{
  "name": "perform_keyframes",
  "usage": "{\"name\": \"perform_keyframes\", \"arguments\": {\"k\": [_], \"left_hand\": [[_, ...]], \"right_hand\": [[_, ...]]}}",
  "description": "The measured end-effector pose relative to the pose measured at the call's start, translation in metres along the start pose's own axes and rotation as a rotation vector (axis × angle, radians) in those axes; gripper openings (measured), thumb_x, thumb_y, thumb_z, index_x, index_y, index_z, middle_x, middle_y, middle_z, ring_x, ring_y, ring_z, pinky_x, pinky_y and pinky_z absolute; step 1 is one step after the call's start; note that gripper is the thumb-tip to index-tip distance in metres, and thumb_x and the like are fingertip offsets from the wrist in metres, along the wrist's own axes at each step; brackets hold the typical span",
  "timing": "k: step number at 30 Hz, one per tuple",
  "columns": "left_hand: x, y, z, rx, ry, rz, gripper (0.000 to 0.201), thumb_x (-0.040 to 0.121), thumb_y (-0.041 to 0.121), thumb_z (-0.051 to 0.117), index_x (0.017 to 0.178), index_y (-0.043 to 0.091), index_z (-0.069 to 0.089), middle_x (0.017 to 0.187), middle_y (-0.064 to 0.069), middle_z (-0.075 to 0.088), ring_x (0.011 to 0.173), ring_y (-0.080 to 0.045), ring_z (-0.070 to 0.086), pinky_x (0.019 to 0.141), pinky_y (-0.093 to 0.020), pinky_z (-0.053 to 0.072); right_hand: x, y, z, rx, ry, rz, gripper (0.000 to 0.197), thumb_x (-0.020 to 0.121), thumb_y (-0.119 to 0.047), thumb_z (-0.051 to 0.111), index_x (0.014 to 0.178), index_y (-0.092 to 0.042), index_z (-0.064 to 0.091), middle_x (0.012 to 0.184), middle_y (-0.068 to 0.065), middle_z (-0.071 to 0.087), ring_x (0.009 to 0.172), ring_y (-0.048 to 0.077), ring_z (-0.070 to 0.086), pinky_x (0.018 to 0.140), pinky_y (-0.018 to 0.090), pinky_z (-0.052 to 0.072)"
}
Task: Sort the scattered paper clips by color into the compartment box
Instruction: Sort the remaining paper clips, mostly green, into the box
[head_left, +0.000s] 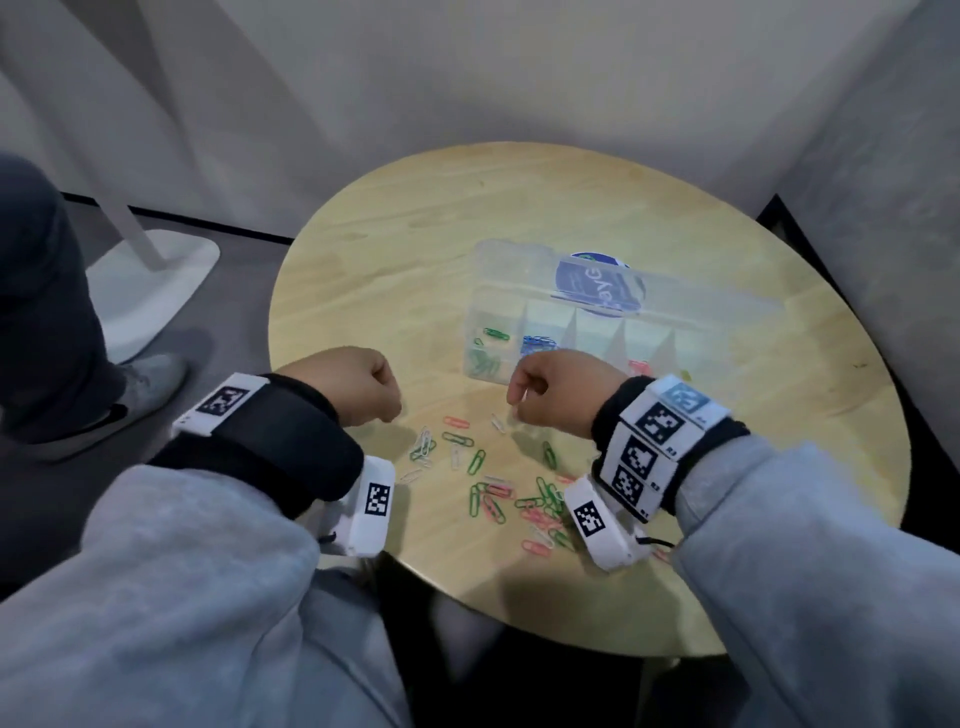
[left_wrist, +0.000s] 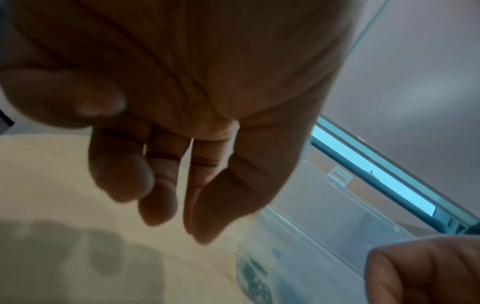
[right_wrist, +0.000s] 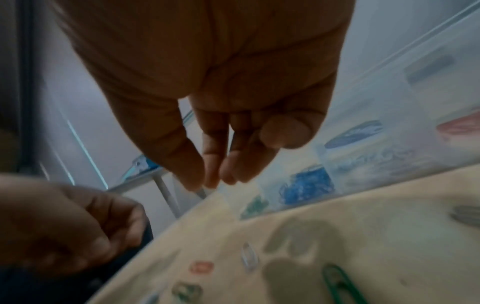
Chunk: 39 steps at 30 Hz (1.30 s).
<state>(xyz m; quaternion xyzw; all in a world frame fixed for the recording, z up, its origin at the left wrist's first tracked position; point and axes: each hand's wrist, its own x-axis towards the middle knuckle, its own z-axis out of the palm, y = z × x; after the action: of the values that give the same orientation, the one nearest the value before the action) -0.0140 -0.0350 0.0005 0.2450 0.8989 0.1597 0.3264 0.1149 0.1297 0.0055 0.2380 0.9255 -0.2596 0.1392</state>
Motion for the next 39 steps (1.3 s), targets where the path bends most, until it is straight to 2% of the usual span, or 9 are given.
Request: {"name": "perform_keyframes", "arguments": {"k": [3,6,10,15,19,24,29,35,39], "left_hand": [[-0.004,0.002,0.007,0.112,-0.059,-0.019,0.006,0.077,0.017,0.065,0.078,0.019,0.06,0.074,0.004,0.059,0.071,-0.017,0.053,0.062,-0.023,0.039],[-0.006,0.006,0.019,0.273,-0.127,-0.032,0.019,0.076,0.024,0.067,0.091,0.014,0.066,0.083,0.001,0.062,0.077,-0.019,0.054,0.065,-0.023,0.038],[-0.005,0.007,0.037,0.402,-0.148,-0.051,0.034,0.072,0.03,0.07,0.095,0.006,0.067,0.074,-0.011,0.061,0.066,-0.019,0.048,0.056,-0.023,0.033],[-0.005,0.013,0.049,0.496,-0.096,-0.047,0.026,0.073,0.024,0.065,0.055,0.014,0.049,0.056,-0.001,0.045,0.056,-0.022,0.042,0.049,-0.021,0.032],[-0.003,0.015,0.048,0.483,-0.125,-0.011,0.014,0.076,0.021,0.064,0.066,0.014,0.058,0.067,-0.002,0.054,0.064,-0.023,0.048,0.055,-0.022,0.037],[-0.006,0.012,0.014,0.138,-0.134,0.057,0.011,0.078,0.021,0.071,0.075,0.013,0.064,0.067,-0.002,0.059,0.061,-0.018,0.051,0.059,-0.022,0.04],[0.0,-0.009,-0.011,-0.449,-0.052,0.045,0.021,0.083,0.002,0.065,0.067,0.01,0.054,0.066,-0.007,0.058,0.061,-0.015,0.055,0.065,-0.025,0.049],[0.004,-0.006,-0.006,-0.614,-0.099,0.006,0.024,0.092,-0.002,0.045,0.074,0.01,0.055,0.069,-0.007,0.055,0.059,-0.016,0.052,0.061,-0.023,0.045],[0.003,0.002,-0.004,-0.78,-0.125,0.025,0.029,0.094,-0.005,0.036,0.083,0.012,0.056,0.071,-0.007,0.054,0.06,-0.015,0.051,0.062,-0.024,0.046]], "right_hand": [[0.01,-0.004,0.019,-0.144,-0.062,0.076,0.025,0.083,-0.02,0.058,0.108,-0.025,0.058,0.095,-0.008,0.055,0.089,0.015,0.052,0.077,0.024,0.046],[0.013,-0.008,0.033,-0.199,-0.09,0.084,0.043,0.082,-0.018,0.058,0.122,-0.027,0.05,0.119,-0.003,0.051,0.105,0.018,0.054,0.09,0.031,0.049],[0.014,-0.013,0.037,-0.281,-0.103,0.035,0.033,0.08,-0.006,0.055,0.11,-0.022,0.053,0.109,0.0,0.049,0.1,0.021,0.054,0.083,0.029,0.047],[0.015,-0.018,0.028,-0.346,-0.201,0.05,0.021,0.083,-0.001,0.048,0.095,-0.017,0.054,0.1,0.001,0.052,0.086,0.019,0.05,0.074,0.025,0.043],[0.008,-0.013,0.029,-0.276,-0.165,0.07,0.022,0.083,0.0,0.045,0.095,-0.016,0.054,0.099,0.001,0.055,0.085,0.019,0.051,0.076,0.027,0.046],[0.007,-0.008,0.036,-0.151,-0.116,0.125,0.036,0.076,0.0,0.054,0.103,-0.024,0.051,0.103,0.001,0.059,0.089,0.021,0.061,0.076,0.033,0.055],[0.01,-0.01,0.036,-0.181,-0.105,0.066,0.022,0.079,-0.004,0.052,0.092,-0.021,0.057,0.094,-0.003,0.057,0.086,0.018,0.056,0.069,0.026,0.048],[0.008,-0.009,0.035,-0.238,-0.138,0.073,0.007,0.079,-0.012,0.054,0.078,-0.019,0.053,0.083,-0.004,0.055,0.078,0.017,0.053,0.062,0.024,0.043],[0.009,0.002,0.032,0.365,-0.182,0.144,0.019,0.083,0.0,0.052,0.07,-0.013,0.051,0.064,0.005,0.059,0.053,0.018,0.052,0.057,0.028,0.045]]}}
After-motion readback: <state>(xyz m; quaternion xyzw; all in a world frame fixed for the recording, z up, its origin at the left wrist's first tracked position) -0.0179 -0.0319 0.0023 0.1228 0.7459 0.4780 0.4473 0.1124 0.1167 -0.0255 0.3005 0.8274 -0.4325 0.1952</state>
